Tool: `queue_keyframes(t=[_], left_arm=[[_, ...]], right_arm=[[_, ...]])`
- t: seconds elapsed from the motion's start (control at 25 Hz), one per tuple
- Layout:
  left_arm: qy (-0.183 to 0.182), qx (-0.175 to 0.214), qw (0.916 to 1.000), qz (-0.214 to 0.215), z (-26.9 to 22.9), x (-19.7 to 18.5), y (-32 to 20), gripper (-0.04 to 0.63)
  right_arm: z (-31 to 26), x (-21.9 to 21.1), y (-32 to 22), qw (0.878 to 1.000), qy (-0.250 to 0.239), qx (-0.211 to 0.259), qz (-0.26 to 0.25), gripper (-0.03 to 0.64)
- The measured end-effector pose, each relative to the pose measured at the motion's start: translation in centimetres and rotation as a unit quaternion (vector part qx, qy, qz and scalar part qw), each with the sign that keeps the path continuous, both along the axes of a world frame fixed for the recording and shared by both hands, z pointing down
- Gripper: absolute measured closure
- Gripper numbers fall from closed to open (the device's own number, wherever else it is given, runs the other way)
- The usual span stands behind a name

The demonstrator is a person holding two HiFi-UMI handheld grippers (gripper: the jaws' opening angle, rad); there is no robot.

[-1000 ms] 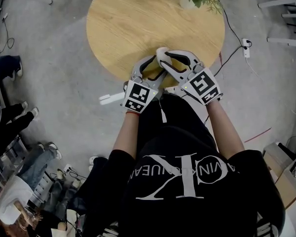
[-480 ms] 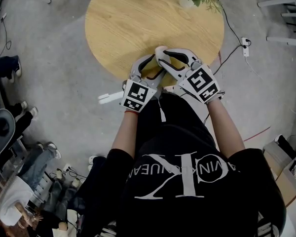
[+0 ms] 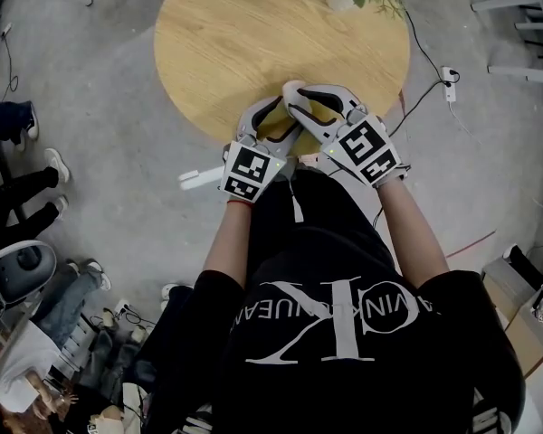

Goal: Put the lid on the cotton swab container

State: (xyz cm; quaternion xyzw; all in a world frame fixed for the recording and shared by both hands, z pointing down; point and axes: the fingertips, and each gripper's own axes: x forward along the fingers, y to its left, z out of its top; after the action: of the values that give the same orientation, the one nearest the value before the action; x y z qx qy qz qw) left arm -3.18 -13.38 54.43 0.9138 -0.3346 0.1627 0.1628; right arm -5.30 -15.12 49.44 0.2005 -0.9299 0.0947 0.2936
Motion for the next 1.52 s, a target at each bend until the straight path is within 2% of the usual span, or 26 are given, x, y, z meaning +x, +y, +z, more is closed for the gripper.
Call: queue_keyframes(t=[0.32,0.4,0.52,0.68,0.76,0.96,1.2,1.52], left_arm=[[0.008,0.017,0.9997,-0.015,-1.3,-0.9,0.9,0.359],[0.006,0.02,0.9997,-0.015,-1.6,-1.2,1.2,0.372],[0.008,0.022,0.9996,-0.014,-2.1,-1.9,2.1,0.425],[0.008,0.036,0.9988,-0.033,-2.8,-3.1,2.3,0.51],[0.006,0.046,0.9978,-0.047,-3.3,-3.7,2.0,0.534],[0.009,0.064,0.9937,-0.092,-5.5,-5.4,1.1,0.582],[0.015,0.085,0.9867,-0.138,-7.7,-6.9,-0.7,0.584],[0.013,0.11,0.9774,-0.18,-10.2,-8.8,-1.7,0.584]], right_arm=[[-0.4,0.0,0.1,1.0,-0.019,0.004,0.005,0.495],[-0.6,0.1,-0.1,0.999,-0.043,-0.012,0.022,0.499],[-1.3,0.4,-0.2,0.995,-0.082,-0.032,0.054,0.499],[-2.2,0.6,-0.4,0.994,-0.094,-0.004,0.055,0.531],[-2.7,0.8,-0.6,0.994,-0.098,0.01,0.056,0.558],[-4.3,1.8,-0.6,0.992,-0.103,0.027,0.073,0.574],[-5.4,3.2,-1.4,0.989,-0.11,0.042,0.091,0.583],[-8.5,4.1,-2.6,0.979,-0.144,0.081,0.115,0.594]])
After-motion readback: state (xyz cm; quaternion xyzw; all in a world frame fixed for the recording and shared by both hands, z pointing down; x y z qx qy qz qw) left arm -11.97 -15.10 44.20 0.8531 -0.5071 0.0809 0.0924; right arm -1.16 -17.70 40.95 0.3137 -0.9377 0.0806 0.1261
